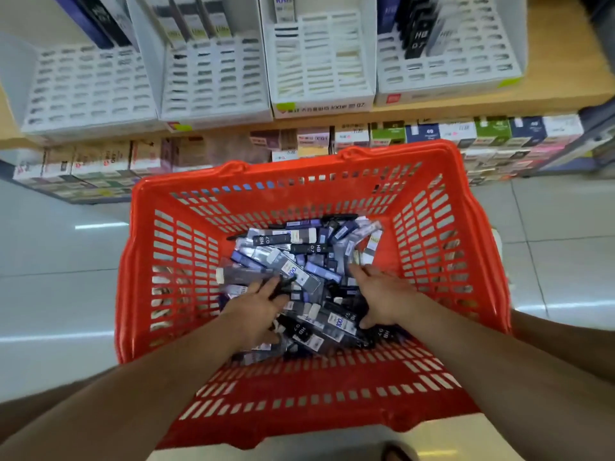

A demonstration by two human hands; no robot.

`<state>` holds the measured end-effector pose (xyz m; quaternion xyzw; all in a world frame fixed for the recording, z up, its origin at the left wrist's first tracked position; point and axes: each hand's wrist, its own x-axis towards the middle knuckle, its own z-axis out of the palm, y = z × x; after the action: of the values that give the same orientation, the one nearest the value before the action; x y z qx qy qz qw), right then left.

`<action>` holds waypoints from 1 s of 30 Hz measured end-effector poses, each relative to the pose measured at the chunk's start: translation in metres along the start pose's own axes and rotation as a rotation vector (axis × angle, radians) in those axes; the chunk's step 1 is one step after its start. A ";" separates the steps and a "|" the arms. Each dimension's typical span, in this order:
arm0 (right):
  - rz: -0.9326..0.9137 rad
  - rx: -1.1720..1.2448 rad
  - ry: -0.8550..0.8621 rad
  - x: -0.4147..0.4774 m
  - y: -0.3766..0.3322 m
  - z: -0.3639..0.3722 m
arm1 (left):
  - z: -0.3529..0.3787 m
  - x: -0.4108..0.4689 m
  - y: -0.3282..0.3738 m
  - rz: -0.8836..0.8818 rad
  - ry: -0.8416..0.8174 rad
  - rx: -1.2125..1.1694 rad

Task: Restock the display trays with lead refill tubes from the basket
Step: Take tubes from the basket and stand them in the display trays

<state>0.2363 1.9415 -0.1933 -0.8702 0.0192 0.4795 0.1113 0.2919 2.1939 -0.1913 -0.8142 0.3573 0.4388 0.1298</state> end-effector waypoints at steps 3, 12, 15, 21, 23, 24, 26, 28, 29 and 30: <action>0.017 -0.003 0.038 0.007 -0.001 0.004 | 0.008 -0.002 -0.002 0.010 -0.022 0.067; -0.098 -0.084 0.271 0.005 -0.018 0.006 | -0.005 -0.001 -0.003 0.033 -0.019 0.086; -0.144 0.037 0.352 0.008 -0.023 -0.002 | -0.009 -0.005 -0.002 0.033 0.036 0.138; -0.127 0.177 0.311 0.011 -0.025 -0.004 | -0.005 -0.006 -0.015 -0.061 0.277 -0.225; -0.116 0.265 0.308 0.014 -0.027 -0.008 | -0.010 -0.006 -0.024 -0.161 0.366 -0.568; -0.106 0.331 0.299 0.016 -0.027 -0.012 | -0.015 -0.005 -0.028 -0.195 0.386 -0.748; -0.076 0.475 0.244 0.019 -0.029 -0.023 | -0.028 -0.006 -0.032 -0.214 0.378 -1.069; -0.049 0.703 0.189 0.021 -0.031 -0.032 | -0.039 -0.010 -0.030 -0.233 0.336 -1.303; -0.030 0.845 0.178 0.020 -0.033 -0.035 | -0.043 -0.011 -0.029 -0.244 0.332 -1.392; -0.002 0.989 0.176 0.020 -0.036 -0.037 | -0.042 -0.010 -0.030 -0.254 0.316 -1.472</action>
<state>0.2831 1.9697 -0.1848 -0.7504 0.2526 0.3379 0.5089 0.3352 2.1976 -0.1623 -0.7788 -0.1093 0.4237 -0.4495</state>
